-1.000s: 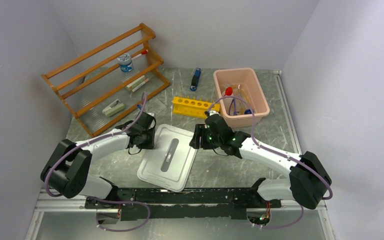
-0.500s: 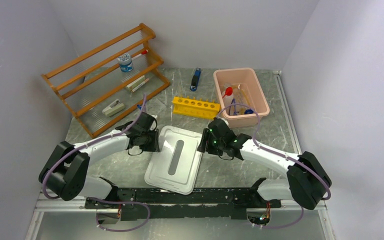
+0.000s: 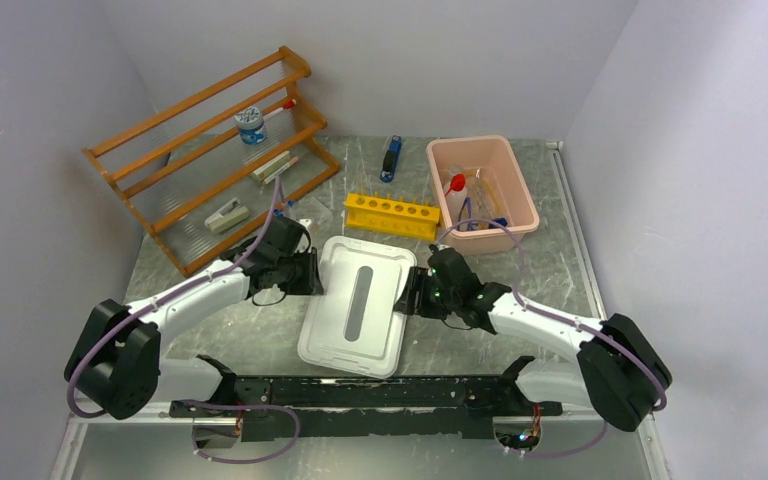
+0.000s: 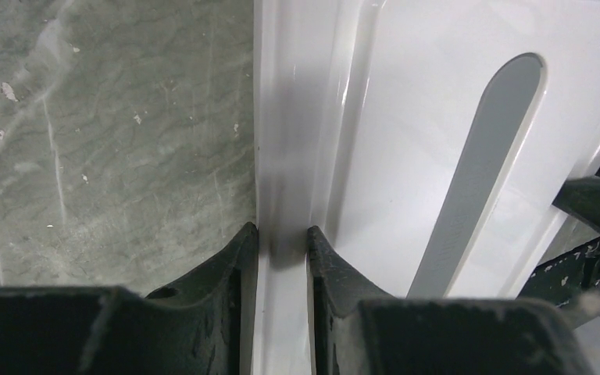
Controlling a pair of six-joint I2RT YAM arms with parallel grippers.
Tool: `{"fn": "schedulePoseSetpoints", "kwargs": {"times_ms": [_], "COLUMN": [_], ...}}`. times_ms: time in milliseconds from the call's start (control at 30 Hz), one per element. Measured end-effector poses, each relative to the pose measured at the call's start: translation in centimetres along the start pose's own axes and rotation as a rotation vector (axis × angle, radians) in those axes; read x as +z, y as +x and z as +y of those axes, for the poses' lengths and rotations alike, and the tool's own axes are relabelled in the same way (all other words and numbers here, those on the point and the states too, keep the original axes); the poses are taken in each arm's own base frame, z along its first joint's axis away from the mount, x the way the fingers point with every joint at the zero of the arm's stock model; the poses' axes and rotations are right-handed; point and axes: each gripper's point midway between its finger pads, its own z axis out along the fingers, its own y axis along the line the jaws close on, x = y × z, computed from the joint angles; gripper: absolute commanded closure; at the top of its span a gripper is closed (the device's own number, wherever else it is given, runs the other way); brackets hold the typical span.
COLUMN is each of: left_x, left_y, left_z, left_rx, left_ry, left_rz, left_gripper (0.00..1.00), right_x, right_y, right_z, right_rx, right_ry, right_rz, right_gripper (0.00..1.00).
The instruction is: Organize the chemistry lab equipment
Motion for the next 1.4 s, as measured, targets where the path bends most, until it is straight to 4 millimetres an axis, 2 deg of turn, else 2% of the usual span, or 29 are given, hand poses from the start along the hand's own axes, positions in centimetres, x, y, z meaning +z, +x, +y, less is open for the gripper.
{"fn": "schedulePoseSetpoints", "kwargs": {"times_ms": [200, 300, 467, 633, 733, 800, 933, 1000, 1067, 1233, 1367, 1400], "left_x": [0.2, 0.4, 0.4, 0.6, 0.6, 0.6, 0.6, 0.4, 0.0, -1.1, -1.2, -1.3], "left_y": [0.5, 0.7, 0.8, 1.1, 1.2, 1.3, 1.8, 1.9, 1.8, 0.1, -0.2, -0.2], "left_z": [0.8, 0.7, 1.1, 1.5, 1.7, 1.8, 2.0, 1.9, 0.9, -1.7, -2.0, -2.0], "left_rx": [-0.008, -0.021, -0.039, -0.055, -0.064, -0.073, -0.104, -0.124, -0.151, -0.190, -0.207, -0.208], "left_ry": [-0.024, -0.020, -0.039, -0.054, -0.064, -0.068, -0.070, -0.065, -0.017, 0.098, 0.109, 0.110], "left_rz": [0.007, 0.014, 0.013, 0.016, 0.017, 0.018, 0.021, 0.014, 0.002, -0.067, -0.077, -0.079], "left_gripper": [0.95, 0.95, 0.95, 0.95, 0.95, 0.95, 0.95, 0.95, 0.95, 0.95, 0.95, 0.92], "right_x": [-0.5, -0.7, -0.9, -0.8, -0.7, -0.8, -2.0, -2.9, -3.7, -4.7, -4.7, -4.8], "right_y": [0.9, 0.9, 0.7, 1.0, 0.9, 0.7, -0.8, -2.0, -2.8, -4.2, -4.8, -5.0], "right_z": [1.5, 2.9, 3.8, 3.9, 3.8, 3.8, 5.1, 6.3, 7.7, 10.4, 11.2, 11.1], "right_rx": [-0.075, -0.088, -0.087, -0.068, -0.050, -0.042, -0.028, -0.023, -0.016, 0.005, 0.007, 0.002], "right_ry": [-0.164, -0.237, -0.300, -0.311, -0.304, -0.306, -0.355, -0.405, -0.461, -0.547, -0.551, -0.547], "right_rz": [0.010, 0.014, 0.006, 0.021, 0.020, 0.012, -0.052, -0.102, -0.124, -0.121, -0.111, -0.114], "right_gripper": [0.26, 0.26, 0.33, 0.51, 0.56, 0.55, 0.44, 0.43, 0.45, 0.57, 0.75, 0.80]}}
